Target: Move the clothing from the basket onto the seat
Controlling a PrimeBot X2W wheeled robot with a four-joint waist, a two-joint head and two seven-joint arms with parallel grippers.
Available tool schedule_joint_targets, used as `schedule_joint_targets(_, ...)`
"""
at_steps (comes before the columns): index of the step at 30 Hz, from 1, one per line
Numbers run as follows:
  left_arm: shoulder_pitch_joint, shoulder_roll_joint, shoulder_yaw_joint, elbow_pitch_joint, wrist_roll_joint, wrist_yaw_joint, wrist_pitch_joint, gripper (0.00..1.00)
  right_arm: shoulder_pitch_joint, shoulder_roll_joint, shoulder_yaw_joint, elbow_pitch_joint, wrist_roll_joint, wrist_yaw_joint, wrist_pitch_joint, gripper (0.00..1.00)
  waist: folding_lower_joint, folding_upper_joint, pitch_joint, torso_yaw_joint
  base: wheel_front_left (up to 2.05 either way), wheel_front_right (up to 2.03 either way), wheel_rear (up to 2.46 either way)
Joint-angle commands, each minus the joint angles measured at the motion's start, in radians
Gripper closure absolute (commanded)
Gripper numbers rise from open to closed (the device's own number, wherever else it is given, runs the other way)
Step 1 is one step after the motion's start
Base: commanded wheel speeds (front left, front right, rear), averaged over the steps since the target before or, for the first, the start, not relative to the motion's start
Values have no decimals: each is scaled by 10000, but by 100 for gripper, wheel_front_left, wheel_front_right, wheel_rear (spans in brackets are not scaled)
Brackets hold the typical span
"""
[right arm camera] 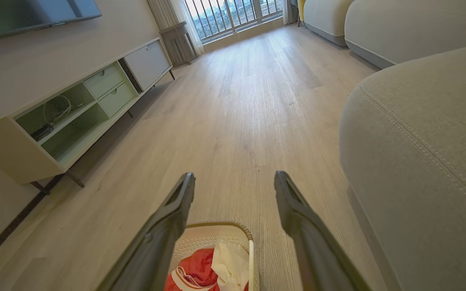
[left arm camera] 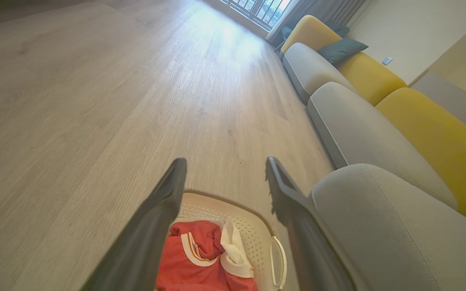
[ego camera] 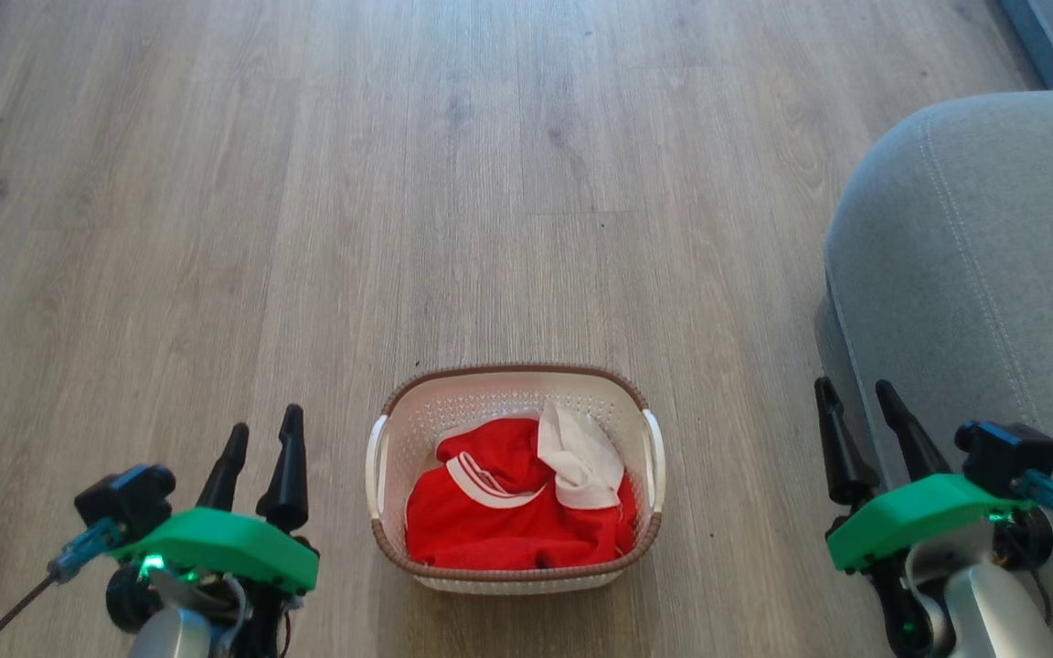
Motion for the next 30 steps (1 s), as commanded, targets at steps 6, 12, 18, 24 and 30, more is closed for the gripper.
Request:
schedule_joint_targets(6, -565, 120, 118, -416, 1097, 87, -343, 0, -511, -218, 165, -429, -1080, 0, -348, 0, -1, 0, 40, -7, 0, 0, 0)
schedule_joint_targets(12, -598, 126, 140, -484, 1816, 115, -518, 0, -538, -224, 152, -490, -1852, 0, -525, 0, -1, 0, 92, -24, 0, 0, 0)
schedule_joint_targets(18, -654, 133, 98, -512, 2522, 133, -694, 0, -567, -203, 226, -503, -2610, 0, -703, 0, -1, 0, 143, -31, 0, 0, 0)
schedule_joint_targets(24, -708, 140, 45, -531, 3249, 173, -870, 0, -593, -174, 174, -600, -3360, 0, -881, 0, -1, 0, 168, -36, 0, 0, 0)
schedule_joint_targets(30, -736, 146, 26, -545, 3936, 185, -1046, 0, -584, -140, 160, -721, -3967, 0, -1059, 0, -1, 0, 191, -30, 0, 0, 0)
